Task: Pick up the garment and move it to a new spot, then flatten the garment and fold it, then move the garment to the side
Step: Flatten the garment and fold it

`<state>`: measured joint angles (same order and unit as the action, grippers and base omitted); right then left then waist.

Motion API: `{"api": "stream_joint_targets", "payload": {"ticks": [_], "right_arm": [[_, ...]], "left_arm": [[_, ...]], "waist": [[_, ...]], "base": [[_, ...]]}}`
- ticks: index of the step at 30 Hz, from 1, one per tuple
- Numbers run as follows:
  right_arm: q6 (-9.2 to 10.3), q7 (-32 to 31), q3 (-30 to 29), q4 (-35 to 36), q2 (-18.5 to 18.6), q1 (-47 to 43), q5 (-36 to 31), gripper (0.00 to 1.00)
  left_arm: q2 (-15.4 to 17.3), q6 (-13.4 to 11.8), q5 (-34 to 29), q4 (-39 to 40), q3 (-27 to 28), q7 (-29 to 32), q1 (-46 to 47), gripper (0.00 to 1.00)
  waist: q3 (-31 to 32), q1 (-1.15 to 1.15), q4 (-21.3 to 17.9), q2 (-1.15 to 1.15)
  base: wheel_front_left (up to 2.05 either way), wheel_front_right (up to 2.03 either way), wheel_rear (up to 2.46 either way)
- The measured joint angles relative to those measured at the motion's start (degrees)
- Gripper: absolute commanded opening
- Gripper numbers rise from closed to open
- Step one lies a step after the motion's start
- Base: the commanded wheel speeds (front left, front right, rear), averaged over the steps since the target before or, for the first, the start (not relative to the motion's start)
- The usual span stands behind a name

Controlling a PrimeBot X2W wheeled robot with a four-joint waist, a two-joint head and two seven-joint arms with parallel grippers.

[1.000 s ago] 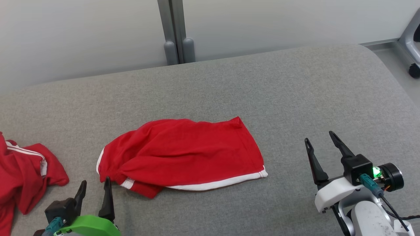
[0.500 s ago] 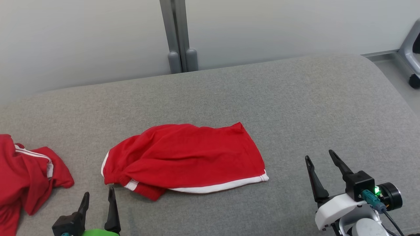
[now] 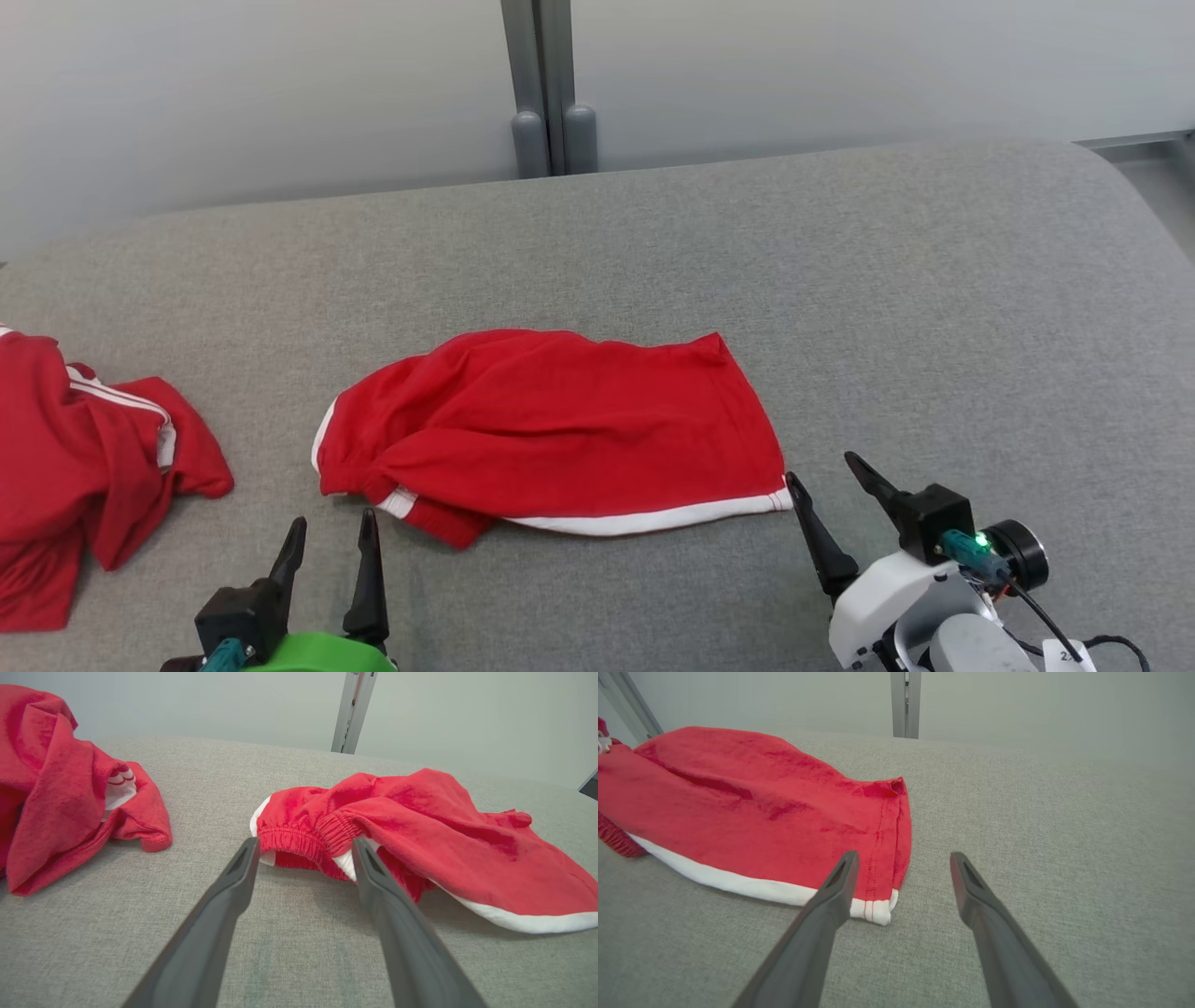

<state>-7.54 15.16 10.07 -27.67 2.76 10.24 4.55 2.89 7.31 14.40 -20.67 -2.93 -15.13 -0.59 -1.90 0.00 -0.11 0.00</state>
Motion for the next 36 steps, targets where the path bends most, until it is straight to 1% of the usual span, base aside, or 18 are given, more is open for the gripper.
{"api": "stream_joint_targets", "payload": {"ticks": [8, 12, 16, 19, 20, 21, 22, 23, 25, 31, 36], "right_arm": [[0.01, -0.01, 3.77, -9.96, 0.04, 7.09, 5.13, 1.0], [0.0, -0.02, 3.83, -13.89, -0.04, 9.29, 6.64, 1.0], [0.0, -0.01, 2.43, -15.49, -0.03, 10.12, 6.66, 1.0], [0.0, -0.01, 3.14, -15.45, 0.04, 10.38, 6.8, 1.0], [0.0, -0.02, 3.36, -15.16, -0.02, 10.38, 6.97, 0.9], [0.0, -0.01, 3.36, -14.6, -0.09, 10.38, 7.04, 0.73], [0.0, -0.01, 3.32, -13.93, -0.07, 10.38, 7.02, 0.44], [0.0, -0.01, 3.23, -13.57, -0.03, 10.38, 7.0, 0.31], [0.0, -0.01, 2.86, -12.83, -0.04, 10.35, 6.99, 0.0], [0.0, -0.01, 0.78, -12.11, 0.0, 11.78, 6.06, 0.0], [0.0, -0.01, -5.67, -12.06, 0.05, 18.06, 2.56, 0.0]], "left_arm": [[0.55, 0.0, 0.78, 0.21, -2.86, 0.0, 1.61, 1.0], [1.36, 0.0, 1.4, 0.48, -3.53, 0.0, 2.26, 1.0], [1.49, 0.0, 1.72, 0.86, -3.92, 0.0, 2.85, 1.0], [1.56, 0.0, 2.07, 1.05, -4.27, 0.0, 3.1, 1.0], [1.56, 0.0, 2.12, 1.07, -4.34, 0.0, 3.12, 1.0], [1.63, 0.0, 2.12, 1.04, -4.46, 0.0, 3.14, 1.0], [1.68, 0.0, 2.12, 1.02, -4.53, 0.0, 3.15, 1.0], [1.68, 0.0, 2.12, 1.01, -4.58, 0.0, 3.15, 1.0], [1.7, 0.0, 2.12, 1.0, -4.65, 0.0, 3.17, 1.0], [1.77, 0.0, 2.37, 0.92, -5.28, 0.0, 3.71, 1.0], [2.12, 0.0, 3.18, 1.37, -6.79, 0.0, 5.24, 1.0]], "waist": [[-2.91, 0.0, 3.56, 0.0], [-4.22, 0.0, 5.23, 0.0], [-5.24, 0.0, 6.6, 0.0], [-5.75, 0.0, 7.32, 0.0], [-5.87, 0.0, 7.47, 0.0], [-5.98, 0.0, 7.6, 0.0], [-6.06, 0.0, 7.67, 0.0], [-6.11, 0.0, 7.69, 0.0], [-6.25, 0.0, 7.67, 0.0], [-7.1, 0.0, 7.91, 0.0], [-8.95, 0.0, 8.73, 0.0]], "base": [[0.0, 0.0, 0.0], [0.0, 0.0, 0.0], [0.0, 0.0, 0.0], [0.0, 0.0, 0.0], [0.0, 0.0, 0.0], [0.0, 0.0, 0.0], [0.0, 0.0, 0.0], [0.0, 0.0, 0.0], [0.0, 0.0, 0.0], [0.0, 0.0, 0.0], [0.0, 0.0, 0.0]]}}
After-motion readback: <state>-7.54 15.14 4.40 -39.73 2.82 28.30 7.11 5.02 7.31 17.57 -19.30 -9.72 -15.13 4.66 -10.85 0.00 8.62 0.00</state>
